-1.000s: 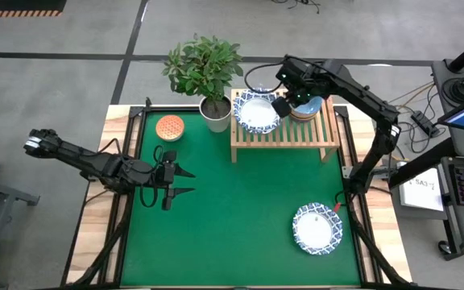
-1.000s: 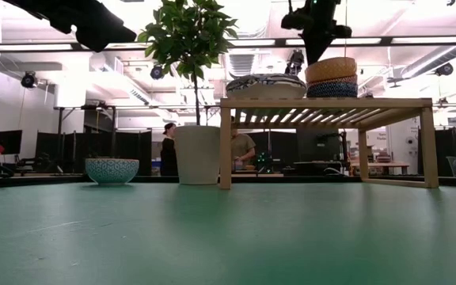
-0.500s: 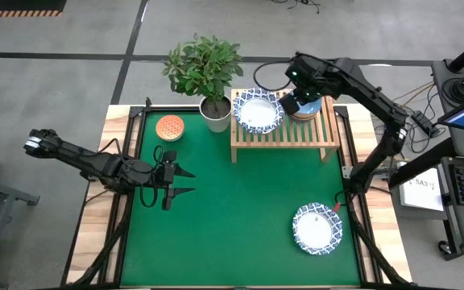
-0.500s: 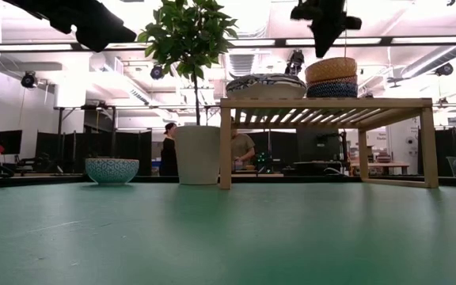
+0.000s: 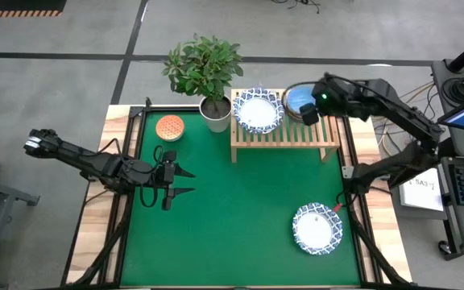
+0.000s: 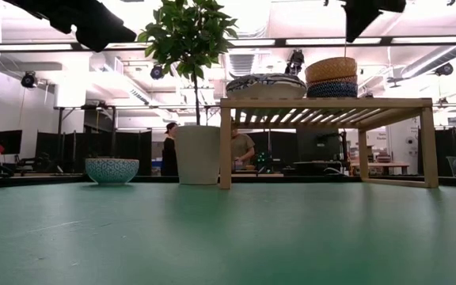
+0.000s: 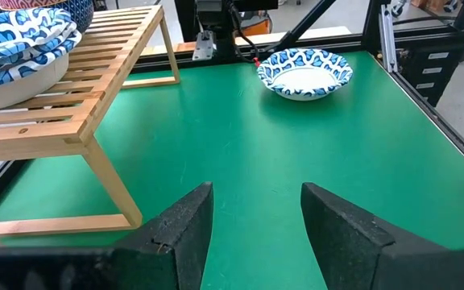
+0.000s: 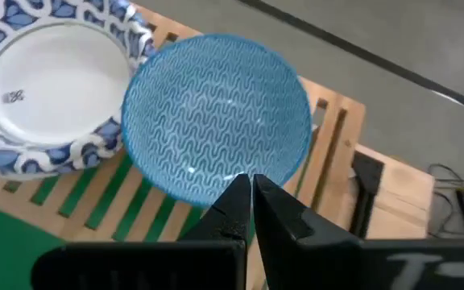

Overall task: Place and stack bowls onto a shelf
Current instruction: Stack the white plate on top of the white plate on the shelf

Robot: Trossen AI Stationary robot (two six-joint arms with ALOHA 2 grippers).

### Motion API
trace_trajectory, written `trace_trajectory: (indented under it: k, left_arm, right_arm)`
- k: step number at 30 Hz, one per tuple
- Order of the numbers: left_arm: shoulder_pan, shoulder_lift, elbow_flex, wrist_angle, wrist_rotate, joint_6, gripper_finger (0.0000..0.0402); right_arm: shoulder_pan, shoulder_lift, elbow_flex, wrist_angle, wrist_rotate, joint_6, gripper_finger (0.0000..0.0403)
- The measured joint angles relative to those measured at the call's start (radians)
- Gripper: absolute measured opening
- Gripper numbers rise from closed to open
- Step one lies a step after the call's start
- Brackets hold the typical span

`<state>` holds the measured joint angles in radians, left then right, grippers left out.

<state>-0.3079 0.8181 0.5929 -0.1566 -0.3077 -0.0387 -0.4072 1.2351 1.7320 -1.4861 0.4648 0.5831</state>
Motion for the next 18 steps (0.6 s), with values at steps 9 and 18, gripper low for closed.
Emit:
trace_trajectory:
  k: [9, 18]
  left_arm:
    - [0.0, 0.0, 0.0, 0.0, 0.0, -0.007, 0.0173]
    - [0.0, 0.0, 0.0, 0.001, -0.128, -0.053, 0.0173]
  right_arm:
    - [0.108, -0.213, -0.337, 0.455, -0.047, -0.123, 0.0009]
    - [0.399, -0.312, -0.639, 0.866, -0.103, -0.235, 0.0009]
